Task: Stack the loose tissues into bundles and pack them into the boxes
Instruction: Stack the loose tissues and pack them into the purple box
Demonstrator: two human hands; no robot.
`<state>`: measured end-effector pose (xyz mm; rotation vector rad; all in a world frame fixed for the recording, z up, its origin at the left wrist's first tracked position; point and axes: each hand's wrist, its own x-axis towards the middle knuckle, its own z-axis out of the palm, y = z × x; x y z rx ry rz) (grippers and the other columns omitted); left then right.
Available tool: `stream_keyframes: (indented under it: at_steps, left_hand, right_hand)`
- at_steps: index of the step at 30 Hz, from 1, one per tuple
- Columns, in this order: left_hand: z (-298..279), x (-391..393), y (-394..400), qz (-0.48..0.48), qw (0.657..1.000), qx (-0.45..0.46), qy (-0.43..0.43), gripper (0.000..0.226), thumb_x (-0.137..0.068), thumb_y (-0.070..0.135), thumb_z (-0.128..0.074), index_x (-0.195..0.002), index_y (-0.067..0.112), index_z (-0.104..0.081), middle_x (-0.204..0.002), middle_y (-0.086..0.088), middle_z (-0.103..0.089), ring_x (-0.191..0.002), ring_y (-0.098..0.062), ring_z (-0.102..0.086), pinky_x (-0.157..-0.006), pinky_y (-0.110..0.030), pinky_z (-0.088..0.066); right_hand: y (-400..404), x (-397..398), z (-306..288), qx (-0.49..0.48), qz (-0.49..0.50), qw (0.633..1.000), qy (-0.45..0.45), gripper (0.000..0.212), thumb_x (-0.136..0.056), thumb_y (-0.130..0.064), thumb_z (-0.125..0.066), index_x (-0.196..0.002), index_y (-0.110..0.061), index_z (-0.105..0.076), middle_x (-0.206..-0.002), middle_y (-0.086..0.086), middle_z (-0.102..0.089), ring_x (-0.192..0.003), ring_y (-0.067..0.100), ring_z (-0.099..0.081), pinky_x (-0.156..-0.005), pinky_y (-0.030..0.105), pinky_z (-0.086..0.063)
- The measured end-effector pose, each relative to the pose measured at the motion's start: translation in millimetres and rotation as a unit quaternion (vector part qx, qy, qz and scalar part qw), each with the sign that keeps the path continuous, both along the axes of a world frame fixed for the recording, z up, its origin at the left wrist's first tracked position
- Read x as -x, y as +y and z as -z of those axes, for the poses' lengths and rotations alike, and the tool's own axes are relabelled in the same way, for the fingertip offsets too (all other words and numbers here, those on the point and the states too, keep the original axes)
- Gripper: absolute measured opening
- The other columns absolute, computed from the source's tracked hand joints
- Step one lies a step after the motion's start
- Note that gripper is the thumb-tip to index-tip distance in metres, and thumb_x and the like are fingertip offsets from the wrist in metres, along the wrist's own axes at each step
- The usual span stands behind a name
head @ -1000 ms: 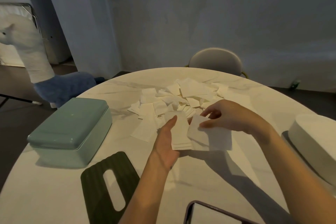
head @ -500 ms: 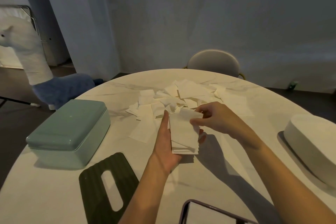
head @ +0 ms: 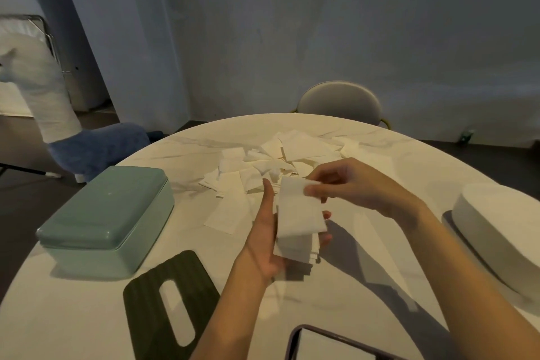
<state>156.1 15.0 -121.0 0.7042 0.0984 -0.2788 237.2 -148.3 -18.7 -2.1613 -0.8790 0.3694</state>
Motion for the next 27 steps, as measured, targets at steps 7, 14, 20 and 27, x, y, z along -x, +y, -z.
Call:
stream_keyframes:
  at_steps: [7,14,20,27]
  left_hand:
    - [-3.2,5.4,-3.7,-0.01,0.999,0.024,0.026,0.037,-0.083,0.025,-0.082,-0.117,0.011,-0.072,-0.104,-0.014,-0.068,-0.083,-0.028,-0.064,-0.064,-0.039,-0.06]
    - [1.7,-3.2,-2.0,-0.007,0.997,-0.014,0.069,0.054,-0.077,0.027,-0.086,-0.121,0.002,-0.067,-0.093,-0.016,-0.066,-0.076,-0.028,-0.067,-0.06,-0.037,-0.059]
    - [-0.4,-5.6,-4.2,-0.039,0.997,-0.019,0.063,0.057,-0.074,0.025,-0.083,-0.127,0.016,-0.065,-0.103,-0.014,-0.071,-0.078,-0.03,-0.066,-0.06,-0.039,-0.059]
    - [-0.7,-5.2,-3.2,-0.034,0.996,-0.038,0.076,0.089,-0.069,0.028,-0.085,-0.149,0.007,-0.051,-0.102,-0.017,-0.069,-0.08,-0.03,-0.068,-0.06,-0.039,-0.06]
  right_hand:
    - [-20.2,-46.2,49.2,0.031,0.216,0.965,-0.143,0.028,-0.087,-0.038,-0.078,-0.111,-0.025,-0.07,-0.106,-0.005,-0.072,-0.087,0.011,-0.067,-0.082,0.027,-0.058]
    - [-35.6,-78.2,91.6,0.132,0.223,0.956,-0.136,0.065,-0.087,-0.044,-0.077,-0.144,-0.025,-0.052,-0.148,0.001,-0.053,-0.125,0.025,-0.056,-0.103,0.039,-0.049]
    - [-36.8,-87.8,105.4,0.101,0.264,0.935,-0.213,0.034,-0.094,-0.038,-0.069,-0.126,-0.026,-0.067,-0.124,0.004,-0.07,-0.108,0.026,-0.064,-0.092,0.042,-0.054]
    - [-42.7,-77.7,91.7,0.056,0.289,0.912,-0.286,0.025,-0.098,-0.031,-0.065,-0.118,-0.021,-0.075,-0.116,0.007,-0.074,-0.102,0.03,-0.065,-0.09,0.042,-0.053]
